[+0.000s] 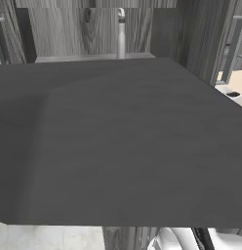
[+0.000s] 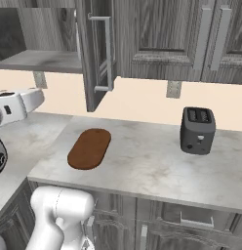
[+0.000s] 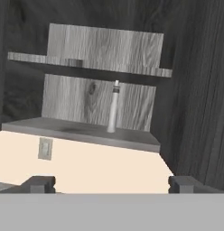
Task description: Grab the spray bottle from the cabinet, then place it next to the cutting board for sanitizing. Then grab the dish brush from the countertop next to the sink and place it next to the cutting board.
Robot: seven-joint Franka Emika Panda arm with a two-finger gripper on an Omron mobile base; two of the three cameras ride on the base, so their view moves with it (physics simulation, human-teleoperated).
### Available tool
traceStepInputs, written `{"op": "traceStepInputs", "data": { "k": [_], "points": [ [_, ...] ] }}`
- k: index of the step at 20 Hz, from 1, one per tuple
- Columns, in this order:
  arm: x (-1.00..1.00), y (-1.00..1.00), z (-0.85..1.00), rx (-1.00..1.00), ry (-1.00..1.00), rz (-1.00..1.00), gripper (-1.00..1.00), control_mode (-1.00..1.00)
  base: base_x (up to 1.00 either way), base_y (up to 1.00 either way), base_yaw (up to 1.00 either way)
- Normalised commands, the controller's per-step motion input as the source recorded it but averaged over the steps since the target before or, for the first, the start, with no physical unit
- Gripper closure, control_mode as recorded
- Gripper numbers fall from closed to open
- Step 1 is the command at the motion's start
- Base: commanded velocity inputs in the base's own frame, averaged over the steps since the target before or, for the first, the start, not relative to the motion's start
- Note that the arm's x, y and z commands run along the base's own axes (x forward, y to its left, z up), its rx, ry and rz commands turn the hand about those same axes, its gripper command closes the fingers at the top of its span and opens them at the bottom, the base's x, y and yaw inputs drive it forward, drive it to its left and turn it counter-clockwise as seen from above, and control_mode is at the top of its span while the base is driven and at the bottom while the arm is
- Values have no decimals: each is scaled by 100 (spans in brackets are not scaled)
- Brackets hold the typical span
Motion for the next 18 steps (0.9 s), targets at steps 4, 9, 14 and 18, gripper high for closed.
{"op": "traceStepInputs", "data": {
  "k": [4,9,14,18],
  "points": [
    [-14,3,40,0,-19,0,-100,-100,0,0,0],
    [-13,1,43,0,-11,0,-100,-100,0,0,0],
    [-2,0,45,3,-2,0,-100,-100,0,0,0],
    [0,0,30,5,0,0,-100,-100,0,0,0]
  ]
}}
